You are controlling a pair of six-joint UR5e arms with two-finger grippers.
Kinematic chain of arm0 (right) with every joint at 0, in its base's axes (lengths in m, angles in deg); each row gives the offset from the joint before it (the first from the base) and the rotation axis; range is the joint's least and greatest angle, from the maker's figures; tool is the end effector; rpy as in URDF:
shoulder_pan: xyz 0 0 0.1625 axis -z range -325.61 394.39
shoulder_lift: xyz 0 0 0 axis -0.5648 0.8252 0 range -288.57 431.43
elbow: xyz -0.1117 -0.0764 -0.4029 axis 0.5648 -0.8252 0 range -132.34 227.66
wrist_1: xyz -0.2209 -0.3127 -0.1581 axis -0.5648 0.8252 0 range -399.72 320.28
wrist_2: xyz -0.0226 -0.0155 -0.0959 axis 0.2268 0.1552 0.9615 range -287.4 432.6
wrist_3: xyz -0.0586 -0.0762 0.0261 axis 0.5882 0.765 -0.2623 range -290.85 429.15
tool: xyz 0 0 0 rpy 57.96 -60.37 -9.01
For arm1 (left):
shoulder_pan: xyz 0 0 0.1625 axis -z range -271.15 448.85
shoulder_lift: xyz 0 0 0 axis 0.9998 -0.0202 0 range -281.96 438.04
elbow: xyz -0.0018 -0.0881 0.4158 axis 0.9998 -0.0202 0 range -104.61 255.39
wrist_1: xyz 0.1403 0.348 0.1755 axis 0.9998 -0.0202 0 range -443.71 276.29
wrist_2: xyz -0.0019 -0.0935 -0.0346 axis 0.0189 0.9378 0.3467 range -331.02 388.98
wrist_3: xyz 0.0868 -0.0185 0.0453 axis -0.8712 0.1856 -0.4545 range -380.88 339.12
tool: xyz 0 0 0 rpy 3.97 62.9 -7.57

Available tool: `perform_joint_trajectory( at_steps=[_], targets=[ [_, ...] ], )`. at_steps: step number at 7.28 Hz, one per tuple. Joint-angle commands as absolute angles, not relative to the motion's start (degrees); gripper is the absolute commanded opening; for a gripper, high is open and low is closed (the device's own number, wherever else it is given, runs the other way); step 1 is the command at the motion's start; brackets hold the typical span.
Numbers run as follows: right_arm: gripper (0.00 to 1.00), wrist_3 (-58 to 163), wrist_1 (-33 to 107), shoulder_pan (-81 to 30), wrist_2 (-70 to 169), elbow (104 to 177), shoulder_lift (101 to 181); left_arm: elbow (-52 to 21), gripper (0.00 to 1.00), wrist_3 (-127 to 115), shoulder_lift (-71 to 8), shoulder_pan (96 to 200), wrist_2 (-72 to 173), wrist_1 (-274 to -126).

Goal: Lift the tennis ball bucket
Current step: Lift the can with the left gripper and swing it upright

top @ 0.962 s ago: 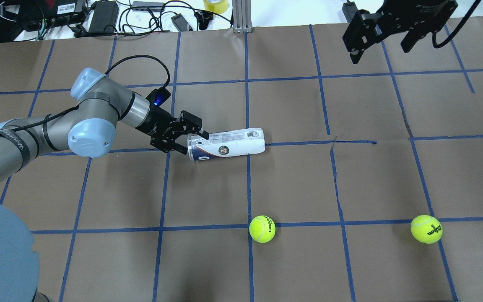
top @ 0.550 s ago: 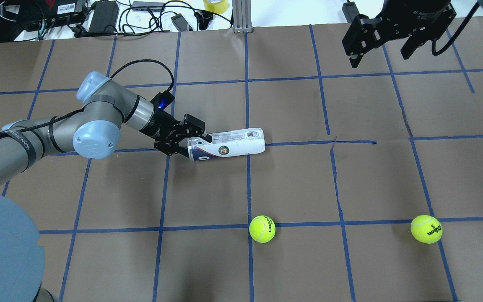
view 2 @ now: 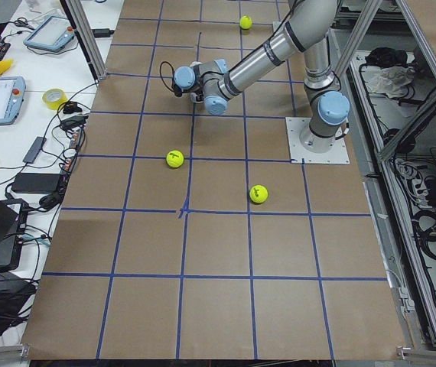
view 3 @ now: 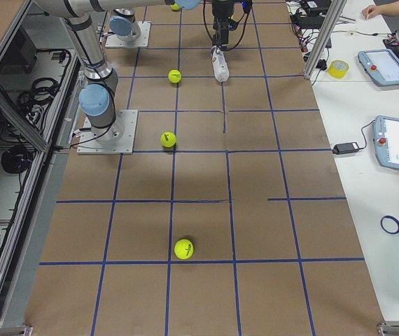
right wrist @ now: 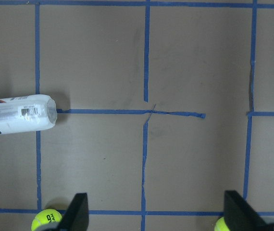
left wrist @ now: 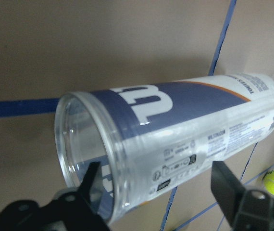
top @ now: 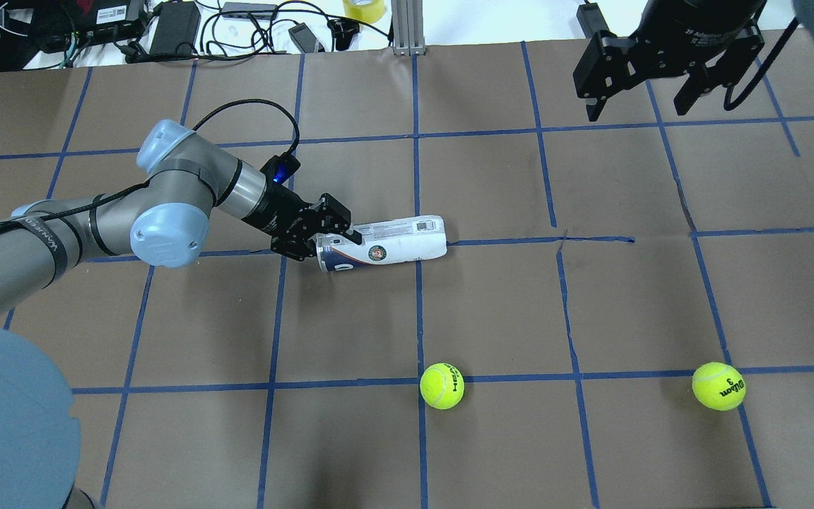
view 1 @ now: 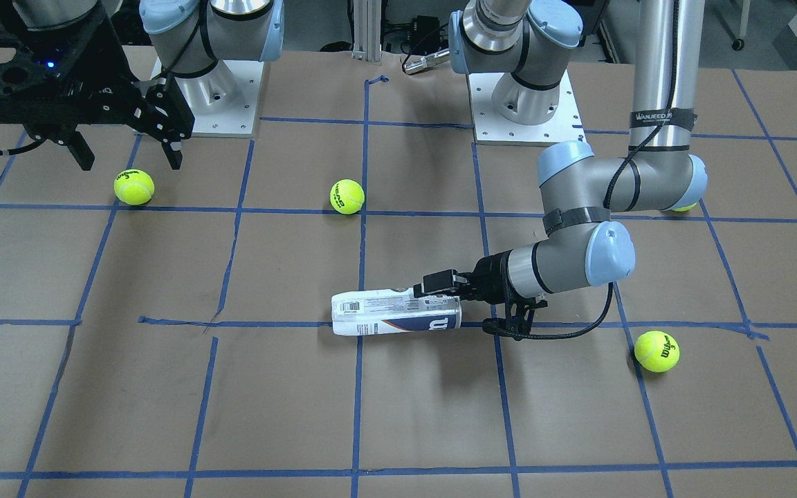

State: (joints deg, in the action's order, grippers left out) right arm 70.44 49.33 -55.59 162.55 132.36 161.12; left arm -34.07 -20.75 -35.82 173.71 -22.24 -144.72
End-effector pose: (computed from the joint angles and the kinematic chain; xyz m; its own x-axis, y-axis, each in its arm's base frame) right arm 0.1332 -0.4996 0.5293 -0.9998 -0.0222 0.0007 -0.0222 0.9973 -0.0704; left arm -0.1470 -0.5500 0.1823 -0.7624 -0.2262 0.6063 -0.0884 0.9645 0.2487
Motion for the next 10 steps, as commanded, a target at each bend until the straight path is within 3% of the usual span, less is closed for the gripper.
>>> perform_joint_trajectory(
  at_steps=[1, 3, 6, 10],
  targets=[
    [1.00, 70.64, 49.49, -55.52, 162.16, 134.23, 161.25, -30.37, 0.00, -12.14, -34.91, 173.75, -22.26, -144.70],
    [1.00, 70.99, 49.58, -55.44, 162.42, 134.58, 161.17, -24.48, 0.00, 1.63, -33.42, 174.98, -20.69, -144.80],
    [1.00, 71.08, 49.40, -55.44, 162.51, 134.58, 161.17, -8.34, 0.00, 5.32, -34.19, 174.98, -32.40, -149.87],
    [1.00, 72.49, 49.40, -55.35, 162.25, 134.59, 160.90, -3.30, 0.00, -17.37, -35.68, 181.73, -54.72, -149.62]
  ],
)
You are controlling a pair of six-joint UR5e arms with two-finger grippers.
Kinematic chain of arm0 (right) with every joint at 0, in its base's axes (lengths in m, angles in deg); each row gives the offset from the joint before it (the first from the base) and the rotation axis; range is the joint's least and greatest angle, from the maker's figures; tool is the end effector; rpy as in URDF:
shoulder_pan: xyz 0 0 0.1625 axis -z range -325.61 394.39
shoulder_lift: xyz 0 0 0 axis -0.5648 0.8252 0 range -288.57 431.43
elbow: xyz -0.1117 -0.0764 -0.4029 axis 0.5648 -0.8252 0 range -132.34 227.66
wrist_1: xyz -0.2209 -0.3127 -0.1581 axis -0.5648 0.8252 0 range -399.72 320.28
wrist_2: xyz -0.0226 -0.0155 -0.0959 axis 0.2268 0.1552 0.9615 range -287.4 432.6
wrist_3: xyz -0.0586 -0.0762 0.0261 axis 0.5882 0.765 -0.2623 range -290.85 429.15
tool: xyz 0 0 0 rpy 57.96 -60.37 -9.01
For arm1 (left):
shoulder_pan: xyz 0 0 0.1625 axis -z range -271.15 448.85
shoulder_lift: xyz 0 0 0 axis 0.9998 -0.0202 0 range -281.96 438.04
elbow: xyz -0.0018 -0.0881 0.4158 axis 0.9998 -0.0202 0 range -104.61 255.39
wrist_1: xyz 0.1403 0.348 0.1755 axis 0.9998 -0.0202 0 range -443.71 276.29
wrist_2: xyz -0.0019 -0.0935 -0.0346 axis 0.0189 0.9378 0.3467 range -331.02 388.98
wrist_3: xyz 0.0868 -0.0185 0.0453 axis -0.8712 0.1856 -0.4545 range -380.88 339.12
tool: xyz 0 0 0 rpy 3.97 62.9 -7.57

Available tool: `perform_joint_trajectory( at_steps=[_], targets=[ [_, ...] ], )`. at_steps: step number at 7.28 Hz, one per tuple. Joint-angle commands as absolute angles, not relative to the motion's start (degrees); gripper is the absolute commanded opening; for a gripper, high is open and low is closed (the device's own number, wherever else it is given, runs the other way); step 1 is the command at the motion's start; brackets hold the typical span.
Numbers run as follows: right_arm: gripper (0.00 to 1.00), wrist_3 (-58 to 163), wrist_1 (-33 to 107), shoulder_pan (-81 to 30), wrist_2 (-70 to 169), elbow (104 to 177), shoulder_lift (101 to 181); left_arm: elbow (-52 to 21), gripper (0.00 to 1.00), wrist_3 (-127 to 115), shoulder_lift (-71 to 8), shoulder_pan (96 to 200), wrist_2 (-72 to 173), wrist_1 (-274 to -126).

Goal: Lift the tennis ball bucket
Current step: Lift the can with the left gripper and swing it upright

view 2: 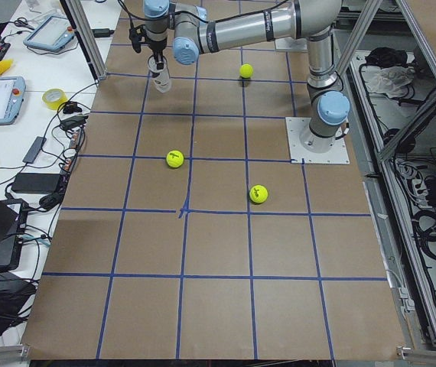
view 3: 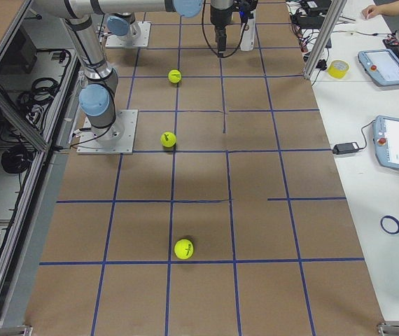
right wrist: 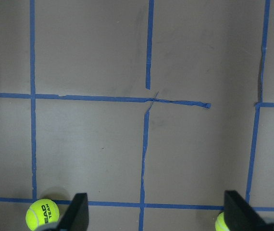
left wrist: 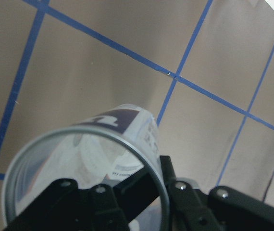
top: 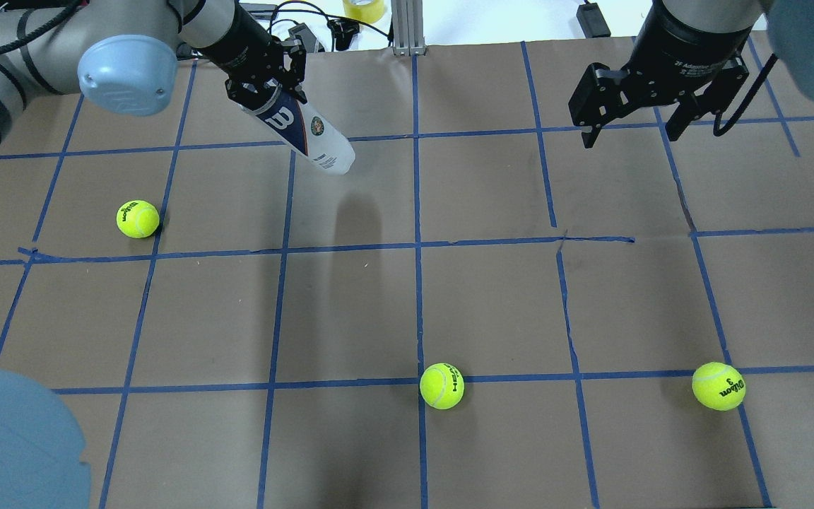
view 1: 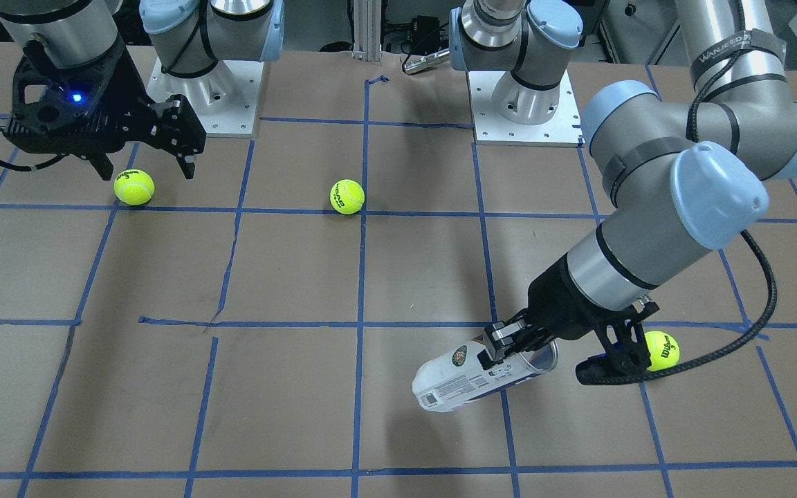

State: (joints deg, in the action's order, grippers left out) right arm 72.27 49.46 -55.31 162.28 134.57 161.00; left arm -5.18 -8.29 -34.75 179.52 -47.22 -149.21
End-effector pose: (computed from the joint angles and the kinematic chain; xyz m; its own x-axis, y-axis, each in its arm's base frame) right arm 0.1312 -0.4986 0.5093 -0.9988 -0.0494 -0.0038 -0.0492 0.9983 -0.0323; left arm -0.1648 -0.6609 0.3882 -0.9497 -0.1576 0.2705 -0.2002 0.9700 -0.1377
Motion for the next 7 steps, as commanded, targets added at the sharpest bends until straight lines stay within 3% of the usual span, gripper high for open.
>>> perform_joint_trajectory(
  at_steps=[1, 5, 7],
  targets=[
    [1.00, 72.49, 49.57, -55.26, 162.07, 134.59, 160.90, -2.49, 0.00, -22.06, -37.00, 183.22, -56.34, -149.19],
    [1.00, 72.57, 49.67, -54.82, 162.33, 134.50, 160.73, -2.66, 0.00, -28.62, -39.56, 187.53, -57.68, -149.19],
    [1.00, 72.49, 49.31, -54.91, 161.99, 134.59, 160.73, -3.19, 0.05, -28.09, -39.65, 187.81, -57.94, -150.06]
  ],
)
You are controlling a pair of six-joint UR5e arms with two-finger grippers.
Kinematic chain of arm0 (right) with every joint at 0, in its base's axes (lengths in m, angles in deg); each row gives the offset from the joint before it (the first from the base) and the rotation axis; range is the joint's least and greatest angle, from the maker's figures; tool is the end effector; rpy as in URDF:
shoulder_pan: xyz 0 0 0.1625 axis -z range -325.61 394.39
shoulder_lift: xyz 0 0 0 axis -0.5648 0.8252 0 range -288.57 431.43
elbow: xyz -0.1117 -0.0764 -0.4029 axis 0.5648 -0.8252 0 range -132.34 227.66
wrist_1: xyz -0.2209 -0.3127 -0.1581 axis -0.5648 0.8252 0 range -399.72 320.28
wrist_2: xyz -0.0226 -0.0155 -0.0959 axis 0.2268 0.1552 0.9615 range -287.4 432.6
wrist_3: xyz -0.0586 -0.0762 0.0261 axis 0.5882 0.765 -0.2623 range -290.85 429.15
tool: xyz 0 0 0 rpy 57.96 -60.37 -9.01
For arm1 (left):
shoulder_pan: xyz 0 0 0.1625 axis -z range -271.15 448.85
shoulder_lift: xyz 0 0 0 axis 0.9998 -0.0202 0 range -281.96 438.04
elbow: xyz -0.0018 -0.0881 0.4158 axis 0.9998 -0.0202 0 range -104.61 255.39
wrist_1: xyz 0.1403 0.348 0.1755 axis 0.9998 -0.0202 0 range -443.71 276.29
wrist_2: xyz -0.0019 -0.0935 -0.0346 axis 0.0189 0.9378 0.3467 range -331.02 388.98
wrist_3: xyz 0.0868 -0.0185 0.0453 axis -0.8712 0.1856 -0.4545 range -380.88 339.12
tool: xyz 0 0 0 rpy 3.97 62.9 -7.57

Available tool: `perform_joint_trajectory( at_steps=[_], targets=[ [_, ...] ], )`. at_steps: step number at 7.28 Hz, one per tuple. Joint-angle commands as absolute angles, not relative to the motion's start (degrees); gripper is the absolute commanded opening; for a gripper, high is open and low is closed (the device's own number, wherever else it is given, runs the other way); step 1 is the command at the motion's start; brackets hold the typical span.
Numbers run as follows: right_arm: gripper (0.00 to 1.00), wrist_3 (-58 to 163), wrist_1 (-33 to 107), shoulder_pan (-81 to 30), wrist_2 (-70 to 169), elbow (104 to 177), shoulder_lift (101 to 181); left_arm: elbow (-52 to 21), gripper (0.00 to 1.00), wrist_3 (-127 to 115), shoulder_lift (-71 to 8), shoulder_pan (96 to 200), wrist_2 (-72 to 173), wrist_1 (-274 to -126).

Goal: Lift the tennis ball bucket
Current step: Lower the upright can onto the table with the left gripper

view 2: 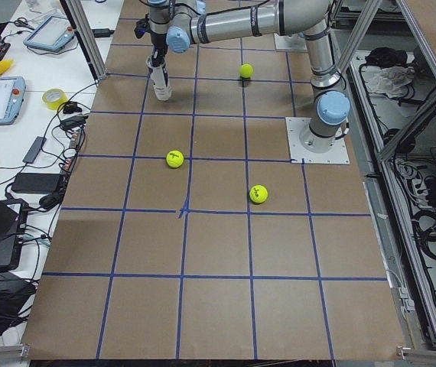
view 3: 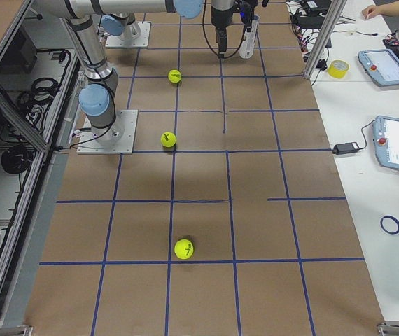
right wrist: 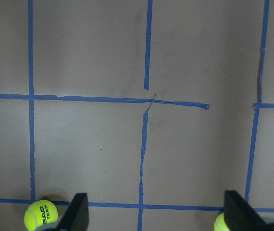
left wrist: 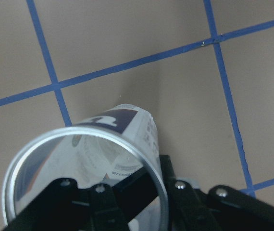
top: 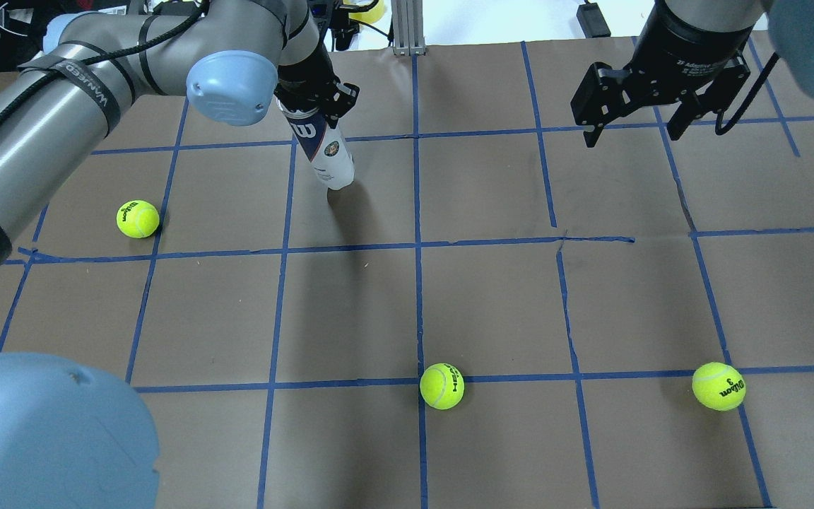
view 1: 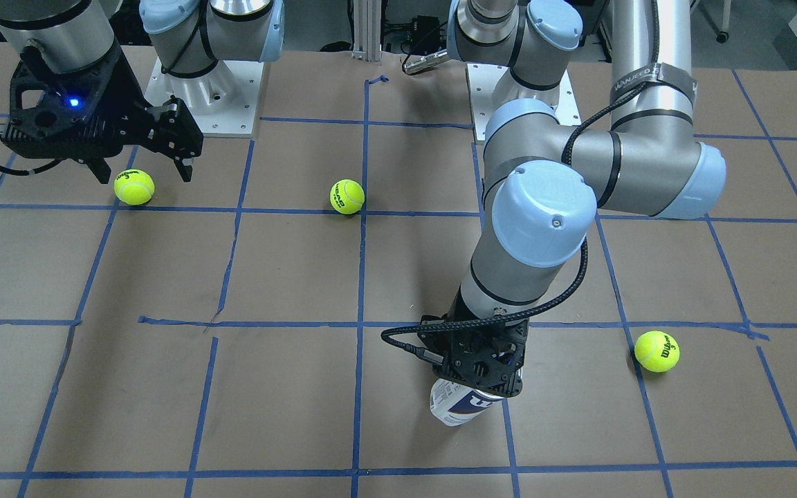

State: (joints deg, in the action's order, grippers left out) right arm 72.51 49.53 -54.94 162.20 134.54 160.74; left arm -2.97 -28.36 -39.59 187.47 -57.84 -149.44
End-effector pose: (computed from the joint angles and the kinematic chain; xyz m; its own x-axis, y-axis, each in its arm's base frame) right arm 0.1281 -0.5012 0.5075 -0.9989 -0.0471 -0.0052 -0.0470 0.9985 -0.0296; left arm -0.2402 -0.6586 0.3471 -0.9582 0.2838 0.0357 0.2756 0.9495 -0.1501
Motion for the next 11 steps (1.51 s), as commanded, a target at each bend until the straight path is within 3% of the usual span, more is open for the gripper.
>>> perform_joint_trajectory(
  at_steps=[1, 2, 4, 6, 7, 8, 11],
  targets=[
    [1.00, 72.49, 49.31, -54.91, 161.99, 134.67, 160.73, -3.28, 0.05, -28.09, -39.65, 188.07, -57.94, -150.15],
    [1.00, 72.49, 49.31, -54.91, 161.99, 134.67, 160.73, -3.36, 0.08, -27.13, -39.65, 188.33, -57.85, -150.15],
    [1.00, 72.49, 49.31, -54.91, 161.72, 134.67, 160.73, -3.80, 0.29, -24.40, -39.74, 188.60, -57.85, -150.07],
    [1.00, 72.49, 49.23, -54.82, 161.90, 134.68, 160.73, -3.89, 0.64, -23.96, -39.65, 188.78, -57.68, -150.07],
    [1.00, 72.49, 49.14, -54.91, 161.72, 134.76, 160.73, -3.63, 0.76, -23.87, -38.95, 188.78, -57.50, -150.15],
    [1.00, 72.49, 48.96, -54.82, 161.81, 134.76, 160.73, -3.19, 1.00, -23.87, -37.73, 189.12, -57.59, -151.02],
    [1.00, 72.49, 48.79, -54.91, 161.72, 134.94, 160.73, 1.18, 1.00, -20.71, -32.99, 189.83, -57.94, -158.98]
  ],
)
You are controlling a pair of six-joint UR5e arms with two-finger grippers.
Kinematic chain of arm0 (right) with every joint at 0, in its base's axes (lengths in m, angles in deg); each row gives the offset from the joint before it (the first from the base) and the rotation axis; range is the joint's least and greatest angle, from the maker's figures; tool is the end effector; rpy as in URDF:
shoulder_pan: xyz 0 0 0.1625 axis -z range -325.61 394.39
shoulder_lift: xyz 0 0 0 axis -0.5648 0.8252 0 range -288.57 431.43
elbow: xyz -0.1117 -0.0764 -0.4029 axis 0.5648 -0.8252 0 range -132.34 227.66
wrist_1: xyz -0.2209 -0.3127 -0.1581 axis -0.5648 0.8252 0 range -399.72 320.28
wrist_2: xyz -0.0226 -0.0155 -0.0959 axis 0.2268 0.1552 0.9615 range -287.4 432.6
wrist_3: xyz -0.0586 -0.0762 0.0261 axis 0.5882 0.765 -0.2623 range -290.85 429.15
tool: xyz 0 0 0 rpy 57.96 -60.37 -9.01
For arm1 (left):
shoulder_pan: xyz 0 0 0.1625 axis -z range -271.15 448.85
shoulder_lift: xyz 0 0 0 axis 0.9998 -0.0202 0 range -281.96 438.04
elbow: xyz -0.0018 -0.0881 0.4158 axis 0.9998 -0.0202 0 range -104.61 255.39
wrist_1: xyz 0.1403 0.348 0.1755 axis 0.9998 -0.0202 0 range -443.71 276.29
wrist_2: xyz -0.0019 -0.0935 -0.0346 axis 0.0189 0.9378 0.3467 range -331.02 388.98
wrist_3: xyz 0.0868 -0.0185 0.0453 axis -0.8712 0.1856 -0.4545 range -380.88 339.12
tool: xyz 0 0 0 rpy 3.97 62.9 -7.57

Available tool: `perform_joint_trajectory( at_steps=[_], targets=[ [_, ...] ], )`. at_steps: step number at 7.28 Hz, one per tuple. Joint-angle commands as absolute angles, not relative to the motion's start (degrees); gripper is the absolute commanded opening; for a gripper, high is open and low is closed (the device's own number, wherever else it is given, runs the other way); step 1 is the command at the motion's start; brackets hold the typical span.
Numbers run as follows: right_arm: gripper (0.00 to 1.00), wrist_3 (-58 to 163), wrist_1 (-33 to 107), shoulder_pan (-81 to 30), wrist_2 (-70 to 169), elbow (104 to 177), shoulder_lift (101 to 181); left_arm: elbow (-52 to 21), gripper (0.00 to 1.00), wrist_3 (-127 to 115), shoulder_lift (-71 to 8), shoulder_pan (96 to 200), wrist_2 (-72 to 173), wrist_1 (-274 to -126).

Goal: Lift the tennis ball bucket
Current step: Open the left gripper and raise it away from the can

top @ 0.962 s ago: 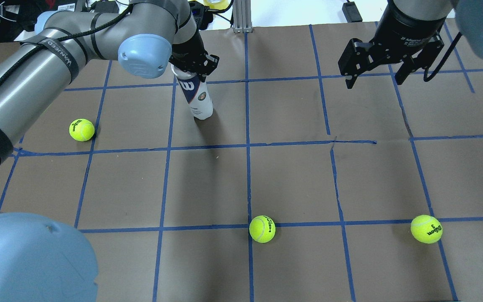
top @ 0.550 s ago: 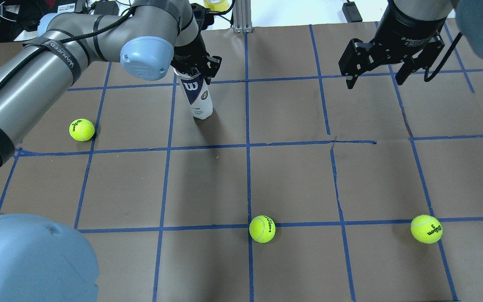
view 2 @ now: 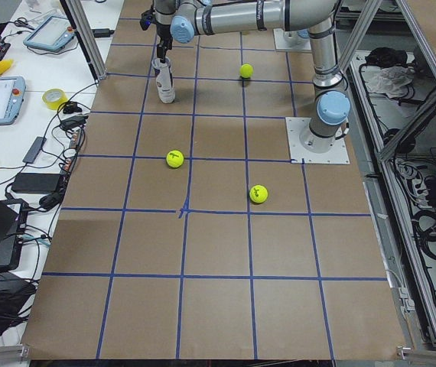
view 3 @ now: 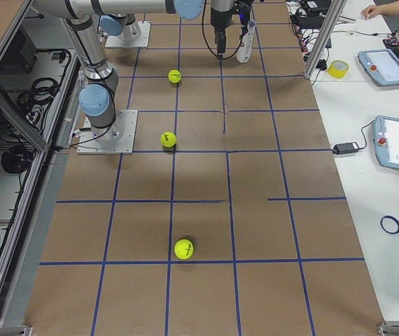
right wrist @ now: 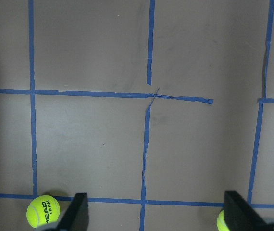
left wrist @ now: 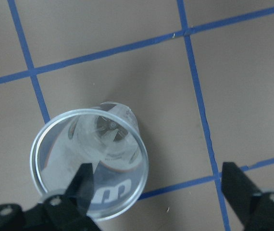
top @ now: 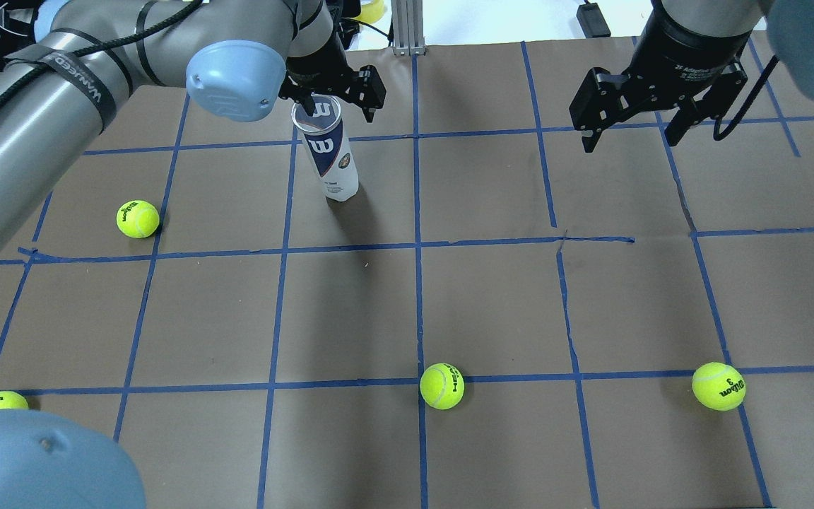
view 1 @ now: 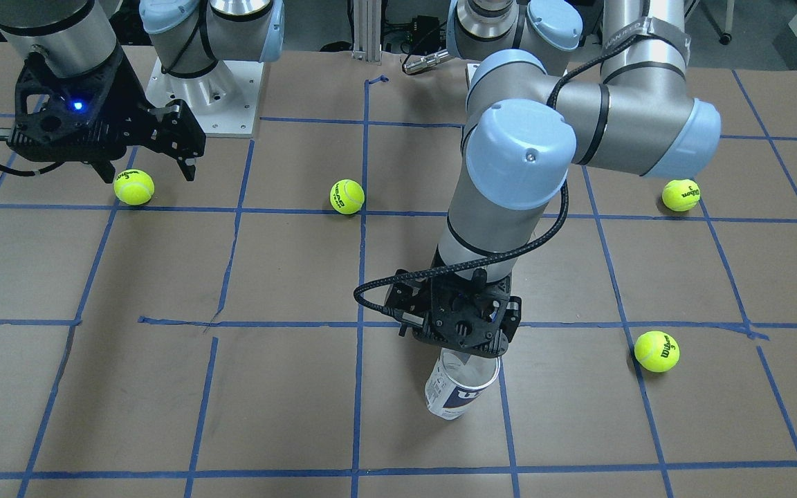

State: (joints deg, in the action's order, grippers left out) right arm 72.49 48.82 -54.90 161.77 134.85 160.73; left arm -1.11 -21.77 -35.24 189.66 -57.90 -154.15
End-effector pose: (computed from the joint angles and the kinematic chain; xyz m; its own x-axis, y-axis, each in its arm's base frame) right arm 0.1285 -0.4997 0.5034 -0.9988 -0.0461 -0.0138 -0.0459 0.9989 -0.0121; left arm -0.2618 -0.6317 0.4053 -0.9760 0.2116 0.0510 0.2002 0.9647 -0.1708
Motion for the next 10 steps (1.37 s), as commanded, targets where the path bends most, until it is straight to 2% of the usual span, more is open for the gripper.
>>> perform_joint_trajectory(
  at_steps=[1, 4, 10],
  targets=[
    [1.00, 72.49, 48.79, -54.82, 161.72, 134.94, 160.73, 3.38, 1.00, -20.70, -30.53, 189.05, -58.20, -164.34],
    [1.00, 72.49, 48.70, -54.82, 161.81, 134.94, 160.73, 3.32, 1.00, -21.40, -23.41, 178.19, -58.38, -177.72],
    [1.00, 72.49, 48.70, -54.82, 161.72, 134.94, 160.73, -11.43, 1.00, -20.44, -12.95, 174.98, -59.17, -177.83]
  ],
)
